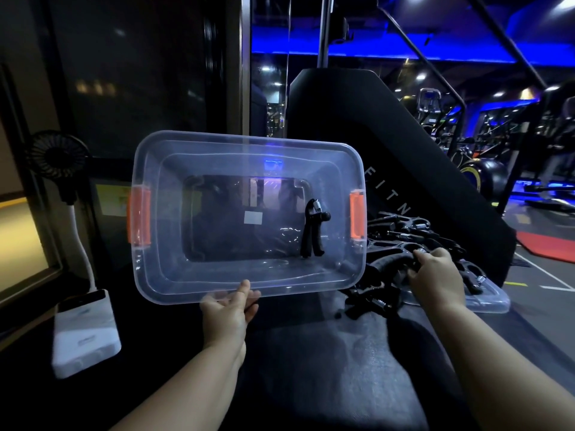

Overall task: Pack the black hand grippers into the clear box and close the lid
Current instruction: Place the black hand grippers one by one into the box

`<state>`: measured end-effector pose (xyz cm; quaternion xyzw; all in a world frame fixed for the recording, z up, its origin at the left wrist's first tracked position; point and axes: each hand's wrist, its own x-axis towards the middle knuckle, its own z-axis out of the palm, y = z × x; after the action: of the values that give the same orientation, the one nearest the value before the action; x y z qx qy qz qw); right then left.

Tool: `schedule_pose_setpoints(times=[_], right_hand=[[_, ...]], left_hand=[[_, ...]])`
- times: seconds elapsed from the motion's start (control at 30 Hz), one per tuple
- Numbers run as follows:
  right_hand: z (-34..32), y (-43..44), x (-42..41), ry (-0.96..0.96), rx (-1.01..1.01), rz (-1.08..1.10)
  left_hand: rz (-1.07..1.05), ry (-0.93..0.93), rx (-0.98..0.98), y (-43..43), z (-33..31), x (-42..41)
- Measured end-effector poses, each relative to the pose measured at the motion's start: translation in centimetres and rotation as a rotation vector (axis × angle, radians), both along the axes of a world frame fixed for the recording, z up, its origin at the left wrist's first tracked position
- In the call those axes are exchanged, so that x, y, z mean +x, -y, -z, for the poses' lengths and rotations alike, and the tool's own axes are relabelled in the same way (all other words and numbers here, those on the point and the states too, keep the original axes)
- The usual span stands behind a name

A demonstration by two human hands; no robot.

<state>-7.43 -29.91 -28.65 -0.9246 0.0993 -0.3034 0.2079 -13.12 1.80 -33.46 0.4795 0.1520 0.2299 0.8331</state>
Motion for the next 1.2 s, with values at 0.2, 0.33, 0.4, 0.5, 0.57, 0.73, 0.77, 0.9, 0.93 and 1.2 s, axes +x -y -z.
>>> schedule_pose_setpoints(times=[0.2, 0.33, 0.4, 0.5, 0.57, 0.73, 0.77, 0.9, 0.93, 1.2], right_hand=[[-0.3, 0.8, -1.0, 0.057, -0.084, -0.012], [-0.7, 1.5, -1.8, 0.188, -0.024, 0.002], [-0.9, 1.8, -2.3, 0.249, 0.018, 0.011], [-1.0, 2.1, -3.2, 0.334, 0.095, 0.024], [-1.0, 1.9, -3.9, 0.372, 0.143, 0.008], [-1.7, -1.0, -5.7, 0.443, 0.174, -0.093], [-1.9, -1.9, -5.9, 0.468, 0.178, -0.124], [-2.6, -5.5, -6.4, 0.509, 0.208, -0.234], [-2.6, -6.4, -6.3, 0.504, 0.208, -0.26], [-1.4, -12.3, -2.8, 0.252, 0.26, -0.353]], left_hand=[[-0.002, -0.004, -0.008, -0.1, 0.0, 0.1], [-0.002, -0.007, -0.004, -0.1, 0.0, 0.1], [0.0, -0.011, -0.001, -0.1, 0.1, 0.1], [0.0, -0.015, -0.001, -0.1, 0.1, 0.2], [-0.002, -0.012, -0.004, -0.1, 0.1, 0.1], [0.009, 0.011, -0.006, -0.1, 0.1, -0.1], [0.007, 0.009, -0.009, -0.1, 0.0, -0.2], [0.004, 0.0, -0.019, -0.1, -0.1, -0.3], [0.006, 0.002, -0.021, -0.1, -0.1, -0.3], [0.004, -0.007, -0.062, -0.1, -0.2, -0.1]])
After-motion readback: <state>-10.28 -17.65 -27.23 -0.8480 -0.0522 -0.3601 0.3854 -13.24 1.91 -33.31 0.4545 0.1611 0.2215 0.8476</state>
